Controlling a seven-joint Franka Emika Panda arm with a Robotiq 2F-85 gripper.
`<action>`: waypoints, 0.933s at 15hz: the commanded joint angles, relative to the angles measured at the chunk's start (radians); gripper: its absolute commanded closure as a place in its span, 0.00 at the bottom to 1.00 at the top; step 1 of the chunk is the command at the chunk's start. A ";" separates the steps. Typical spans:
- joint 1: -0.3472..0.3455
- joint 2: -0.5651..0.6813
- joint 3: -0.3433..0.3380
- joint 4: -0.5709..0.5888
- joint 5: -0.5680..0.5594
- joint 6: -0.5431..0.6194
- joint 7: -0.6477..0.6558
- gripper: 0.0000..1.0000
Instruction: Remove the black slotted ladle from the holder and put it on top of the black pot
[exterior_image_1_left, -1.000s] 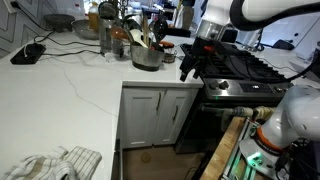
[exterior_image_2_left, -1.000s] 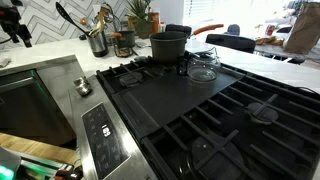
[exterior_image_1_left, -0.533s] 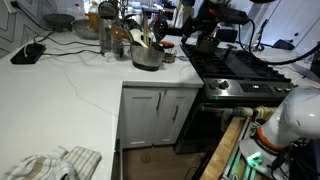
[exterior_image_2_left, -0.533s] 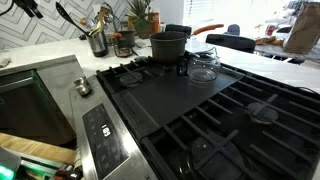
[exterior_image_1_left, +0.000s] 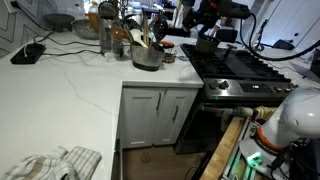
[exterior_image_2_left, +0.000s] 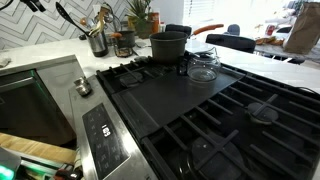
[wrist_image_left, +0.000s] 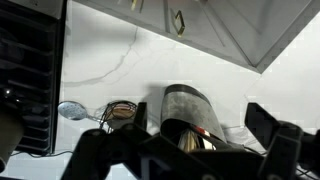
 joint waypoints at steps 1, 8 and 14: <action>0.049 0.050 -0.057 0.057 0.050 -0.007 -0.166 0.00; 0.100 0.220 -0.137 0.274 0.156 -0.071 -0.515 0.00; 0.106 0.337 -0.172 0.407 0.215 -0.094 -0.727 0.00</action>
